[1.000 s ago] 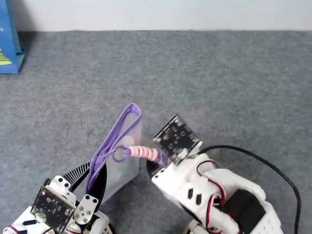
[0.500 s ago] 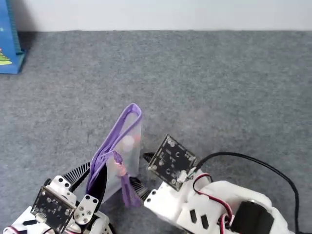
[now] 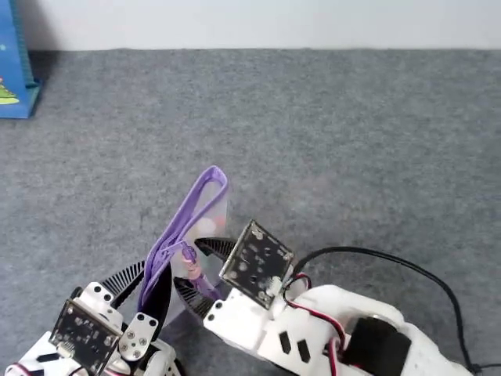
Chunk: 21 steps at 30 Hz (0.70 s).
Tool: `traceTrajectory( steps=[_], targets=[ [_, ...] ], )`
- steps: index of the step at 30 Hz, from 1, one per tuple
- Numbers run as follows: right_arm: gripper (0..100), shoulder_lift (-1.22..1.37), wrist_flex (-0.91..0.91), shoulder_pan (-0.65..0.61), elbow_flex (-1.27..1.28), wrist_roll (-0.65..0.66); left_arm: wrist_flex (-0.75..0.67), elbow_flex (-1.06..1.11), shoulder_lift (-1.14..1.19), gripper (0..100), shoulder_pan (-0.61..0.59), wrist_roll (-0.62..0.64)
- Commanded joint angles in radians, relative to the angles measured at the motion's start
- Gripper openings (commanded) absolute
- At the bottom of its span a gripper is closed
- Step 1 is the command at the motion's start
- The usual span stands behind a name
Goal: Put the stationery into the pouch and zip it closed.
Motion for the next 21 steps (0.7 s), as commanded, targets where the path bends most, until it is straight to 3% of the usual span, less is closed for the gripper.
traceTrajectory(
  steps=[1, 9, 14, 18, 21],
  targets=[
    [19.2, 0.008, -0.031, 0.039, -0.003, -0.006, -0.003, -0.016, 0.018, 1, 0.002, 0.006],
    [2.6, 0.008, -0.099, 0.111, 0.000, -0.003, -0.003, -0.016, 0.018, 1, 0.003, 0.006],
    [7.8, 0.008, -0.108, 0.116, 0.015, -0.006, -0.003, -0.016, 0.018, 1, 0.003, 0.006],
    [0.2, 0.018, -0.114, 0.119, 0.034, 0.018, -0.003, -0.016, 0.018, 1, 0.003, 0.006],
    [0.6, 0.038, -0.122, 0.208, 0.034, 0.044, -0.003, -0.016, 0.018, 1, 0.003, 0.006]
  ],
)
